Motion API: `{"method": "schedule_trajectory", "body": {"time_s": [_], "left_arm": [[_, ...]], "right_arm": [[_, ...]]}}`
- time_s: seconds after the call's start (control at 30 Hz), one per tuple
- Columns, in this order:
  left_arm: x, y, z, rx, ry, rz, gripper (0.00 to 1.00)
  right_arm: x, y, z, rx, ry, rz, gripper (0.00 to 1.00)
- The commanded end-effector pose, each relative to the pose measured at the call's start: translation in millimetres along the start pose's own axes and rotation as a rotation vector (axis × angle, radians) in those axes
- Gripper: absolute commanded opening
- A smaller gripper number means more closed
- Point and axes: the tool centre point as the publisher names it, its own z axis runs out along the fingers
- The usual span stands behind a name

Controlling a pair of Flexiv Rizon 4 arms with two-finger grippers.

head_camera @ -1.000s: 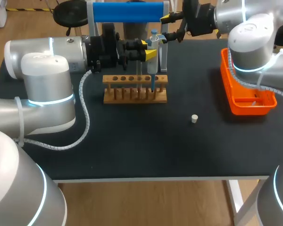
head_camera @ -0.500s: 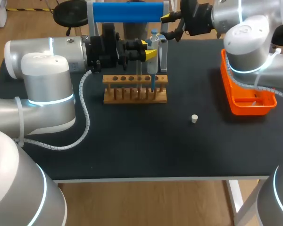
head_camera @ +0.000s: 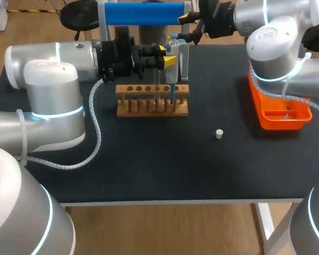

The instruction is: Invert the test tube, pick up the pipette, mount the tip to pipette, aspirate from beaker and dispense into the tube, eject the tip, return the pipette, and cap with the stopper.

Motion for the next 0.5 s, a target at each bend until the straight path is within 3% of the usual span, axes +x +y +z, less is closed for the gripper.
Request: {"method": "schedule_trajectory", "body": {"time_s": [0.03, 0.5], "left_arm": [[0.4, 0.4, 0.3, 0.002, -0.002, 0.001, 0.0], [0.4, 0.4, 0.3, 0.002, -0.002, 0.001, 0.0]], "right_arm": [[-1.6, 2.2, 0.7, 0.002, -0.005, 0.001, 1.0], [-7.2, 6.1, 10.1, 0.014, -0.021, -0.012, 1.0]]}}
